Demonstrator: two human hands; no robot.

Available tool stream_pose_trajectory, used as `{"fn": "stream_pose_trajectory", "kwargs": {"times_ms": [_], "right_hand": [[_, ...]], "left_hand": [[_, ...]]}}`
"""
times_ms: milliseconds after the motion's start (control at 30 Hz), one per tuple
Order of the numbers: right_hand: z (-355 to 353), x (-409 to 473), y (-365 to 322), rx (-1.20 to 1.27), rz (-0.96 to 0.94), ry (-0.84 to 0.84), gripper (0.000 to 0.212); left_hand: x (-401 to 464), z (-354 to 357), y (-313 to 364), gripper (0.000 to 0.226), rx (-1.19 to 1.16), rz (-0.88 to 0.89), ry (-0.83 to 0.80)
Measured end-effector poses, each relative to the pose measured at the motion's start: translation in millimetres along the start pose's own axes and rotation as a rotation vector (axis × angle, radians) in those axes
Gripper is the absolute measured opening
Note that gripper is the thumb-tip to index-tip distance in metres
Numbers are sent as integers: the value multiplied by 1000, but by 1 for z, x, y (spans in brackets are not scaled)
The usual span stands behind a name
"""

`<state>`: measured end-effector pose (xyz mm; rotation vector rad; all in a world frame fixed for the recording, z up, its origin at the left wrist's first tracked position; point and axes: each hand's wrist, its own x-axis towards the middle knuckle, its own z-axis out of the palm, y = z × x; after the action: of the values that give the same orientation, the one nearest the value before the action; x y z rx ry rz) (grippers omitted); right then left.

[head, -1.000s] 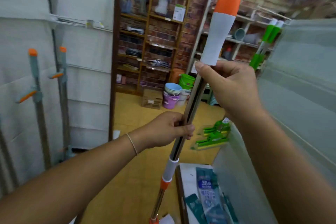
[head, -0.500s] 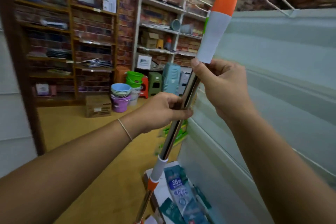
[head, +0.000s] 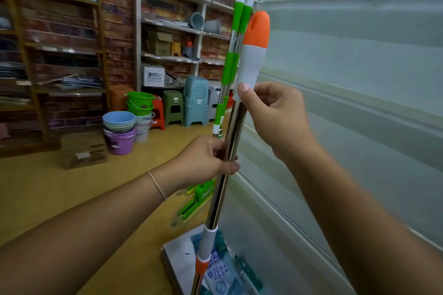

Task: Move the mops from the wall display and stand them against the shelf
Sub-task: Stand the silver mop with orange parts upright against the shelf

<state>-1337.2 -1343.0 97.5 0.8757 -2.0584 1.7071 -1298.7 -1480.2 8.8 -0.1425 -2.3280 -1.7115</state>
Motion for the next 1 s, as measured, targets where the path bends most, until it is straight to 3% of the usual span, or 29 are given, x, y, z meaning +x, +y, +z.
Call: {"fn": "stream_pose_trajectory", "kwargs": {"times_ms": [167,233,300,467,700,1000], "right_hand": [[-6,28,27,-85,-19,60,23],[-8,41,33,-102,-43,99,19],[-8,56,37,-116,-68,134,17],[-2,94,43,-217,-73,198,18],[9,148,44,-369,-38,323,21],[-12,193,34,-552,-95,512,20]], "left_hand": [[56,-1,-8,10,45,13,-174],[77,-3,-7,19,74,50,-250],[99,-3,-7,25,27,87,-259],[157,-3,-6,12,-252,182,-248],[228,-17,3,17,-327,252,-342],[292,-16,49,18,-184,350,-531]]}}
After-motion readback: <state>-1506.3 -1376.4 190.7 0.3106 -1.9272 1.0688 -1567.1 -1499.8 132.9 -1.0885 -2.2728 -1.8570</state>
